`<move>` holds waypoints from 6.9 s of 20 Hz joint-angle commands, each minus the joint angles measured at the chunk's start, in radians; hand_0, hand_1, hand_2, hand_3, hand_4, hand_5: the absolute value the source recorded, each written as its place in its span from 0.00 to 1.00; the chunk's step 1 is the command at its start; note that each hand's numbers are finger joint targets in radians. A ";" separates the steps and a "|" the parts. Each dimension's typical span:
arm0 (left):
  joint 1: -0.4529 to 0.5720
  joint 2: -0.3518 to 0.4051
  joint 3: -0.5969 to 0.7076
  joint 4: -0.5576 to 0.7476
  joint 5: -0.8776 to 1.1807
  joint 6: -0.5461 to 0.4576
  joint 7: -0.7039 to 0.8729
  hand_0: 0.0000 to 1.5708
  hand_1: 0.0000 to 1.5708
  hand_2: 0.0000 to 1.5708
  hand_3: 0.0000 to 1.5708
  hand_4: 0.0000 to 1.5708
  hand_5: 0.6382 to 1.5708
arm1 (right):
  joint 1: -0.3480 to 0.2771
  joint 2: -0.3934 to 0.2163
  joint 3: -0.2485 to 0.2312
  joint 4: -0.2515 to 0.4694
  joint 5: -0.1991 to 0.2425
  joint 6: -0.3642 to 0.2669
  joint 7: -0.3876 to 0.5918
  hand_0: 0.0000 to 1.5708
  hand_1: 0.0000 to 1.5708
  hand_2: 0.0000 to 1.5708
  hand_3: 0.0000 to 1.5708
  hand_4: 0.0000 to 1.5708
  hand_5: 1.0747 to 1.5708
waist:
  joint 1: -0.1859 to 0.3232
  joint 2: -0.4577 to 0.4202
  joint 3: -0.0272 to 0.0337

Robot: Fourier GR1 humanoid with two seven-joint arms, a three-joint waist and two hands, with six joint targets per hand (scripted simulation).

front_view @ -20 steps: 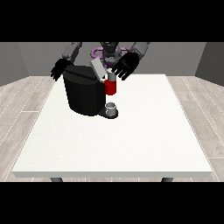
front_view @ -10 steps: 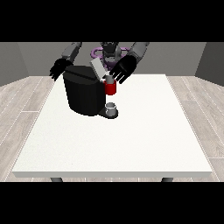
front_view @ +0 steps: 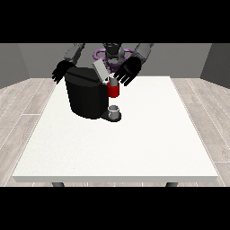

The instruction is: Insert the coffee pod into the coffee machine and close the lid

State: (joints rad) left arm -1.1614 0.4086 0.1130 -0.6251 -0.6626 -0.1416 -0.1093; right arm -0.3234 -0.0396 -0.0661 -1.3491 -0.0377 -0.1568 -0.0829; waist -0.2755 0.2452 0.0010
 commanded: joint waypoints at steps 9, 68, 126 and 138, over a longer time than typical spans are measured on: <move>0.000 0.002 -0.009 0.009 -0.024 -0.011 0.002 0.73 0.73 0.75 0.65 0.29 1.00 | 0.010 0.007 -0.003 -0.005 -0.013 -0.003 0.022 0.00 0.00 0.00 0.00 0.25 1.00 | -0.005 0.000 -0.0007; 0.560 -0.295 0.287 -0.056 0.391 -0.123 -0.148 0.00 0.00 0.00 0.00 0.00 1.00 | 0.140 -0.136 0.010 -0.141 -0.051 0.124 0.186 0.00 0.00 0.00 0.00 0.00 1.00 | 0.277 -0.514 -0.0026; 0.895 -0.275 0.095 -0.733 0.699 -0.088 0.019 0.00 0.00 0.00 0.00 0.00 1.00 | -0.327 -0.091 0.008 0.318 0.071 0.228 -0.030 0.00 0.00 0.00 0.00 0.00 1.00 | 0.390 -0.157 -0.0010; 0.897 -0.307 0.059 -0.720 0.689 -0.038 0.022 0.00 0.00 0.00 0.00 0.10 1.00 | -0.467 -0.111 0.032 0.356 0.137 0.231 0.035 0.00 0.00 0.00 0.00 0.14 1.00 | 0.412 -0.160 -0.0011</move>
State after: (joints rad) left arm -0.2526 0.1170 0.1868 -1.3484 0.0316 -0.1984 -0.0884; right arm -0.7447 -0.1363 -0.0431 -1.0113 0.0704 0.0692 -0.0532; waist 0.1301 0.0716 -0.0002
